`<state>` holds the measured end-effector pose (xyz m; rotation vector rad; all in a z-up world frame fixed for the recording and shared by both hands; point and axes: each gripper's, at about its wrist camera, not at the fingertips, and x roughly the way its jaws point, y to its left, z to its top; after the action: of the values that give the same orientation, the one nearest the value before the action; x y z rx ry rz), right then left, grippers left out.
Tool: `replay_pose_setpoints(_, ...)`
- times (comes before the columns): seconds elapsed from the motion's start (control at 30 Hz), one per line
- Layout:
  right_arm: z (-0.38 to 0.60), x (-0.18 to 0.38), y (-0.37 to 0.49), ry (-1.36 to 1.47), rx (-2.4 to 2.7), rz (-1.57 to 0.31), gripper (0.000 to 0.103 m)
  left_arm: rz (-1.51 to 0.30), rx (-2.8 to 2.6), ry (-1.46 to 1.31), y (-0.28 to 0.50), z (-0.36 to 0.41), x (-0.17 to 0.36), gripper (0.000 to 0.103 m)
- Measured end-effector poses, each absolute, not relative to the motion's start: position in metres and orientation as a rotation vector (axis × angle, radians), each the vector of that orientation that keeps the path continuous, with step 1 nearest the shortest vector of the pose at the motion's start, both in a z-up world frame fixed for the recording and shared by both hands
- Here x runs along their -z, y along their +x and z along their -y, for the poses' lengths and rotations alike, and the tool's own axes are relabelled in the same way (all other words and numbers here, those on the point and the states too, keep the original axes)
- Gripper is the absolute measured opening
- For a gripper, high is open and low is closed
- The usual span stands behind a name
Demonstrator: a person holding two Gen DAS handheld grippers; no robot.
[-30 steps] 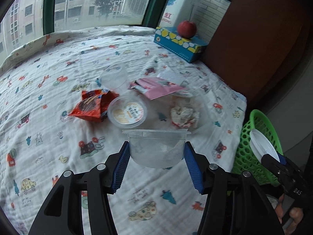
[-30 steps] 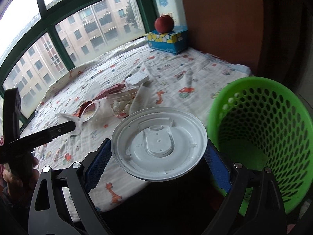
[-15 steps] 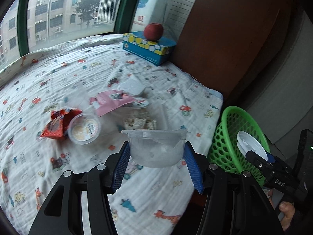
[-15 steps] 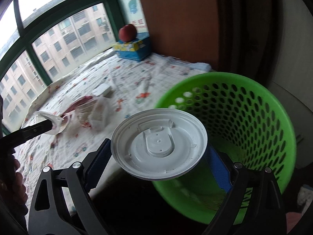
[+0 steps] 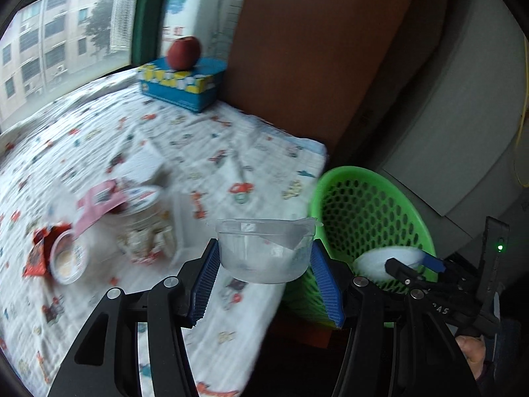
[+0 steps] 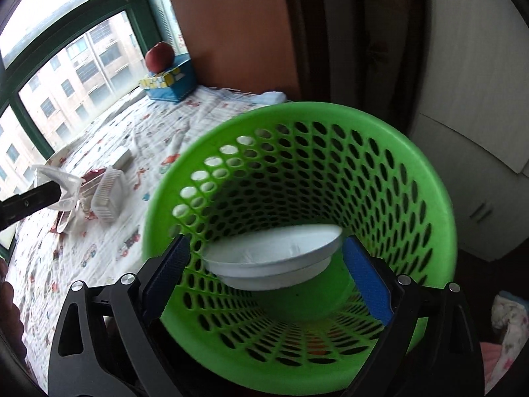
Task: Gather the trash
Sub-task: 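Carry both items to the green basket and open the right tool to drop the lid, then open the left tool to drop the clear cup into the basket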
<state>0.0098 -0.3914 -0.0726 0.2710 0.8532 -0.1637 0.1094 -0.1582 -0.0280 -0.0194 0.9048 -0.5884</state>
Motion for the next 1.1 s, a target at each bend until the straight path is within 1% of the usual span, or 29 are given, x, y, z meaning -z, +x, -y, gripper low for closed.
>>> replay_pose_setpoints(0.07, 0.397, 0.072, 0.005, 0.276, 0.171, -0.853, 0.095, -0.911, 0.610, -0.005, 0.110, 0.172, 0.028, 0.054)
replay_pose_setpoints(0.33, 0.418, 0.058, -0.020, 0.290, 0.223, -0.815, 0.095, -0.928, 0.699, 0.056, 0.107, 0.223, 0.032, 0.054)
replay_pose_setpoints(0.8, 0.442, 0.039, -0.060, 0.318, 0.306, -0.746, 0.095, -1.013, 0.766, 0.147, 0.095, 0.284, 0.061, 0.055)
replay_pose_setpoints(0.83, 0.442, 0.039, -0.061, 0.320, 0.306, -0.745, 0.095, -1.019, 0.765, 0.148, 0.095, 0.286, 0.063, 0.062)
replay_pose_setpoints(0.87, 0.442, 0.039, -0.063, 0.323, 0.305, -0.743, 0.095, -1.021, 0.758, 0.150, 0.094, 0.286, 0.064, 0.072)
replay_pose_setpoints(1.1, 0.434, 0.037, -0.063, 0.315, 0.293, -0.740, 0.095, -0.997, 0.763, 0.130, 0.087, 0.278, 0.060, 0.072)
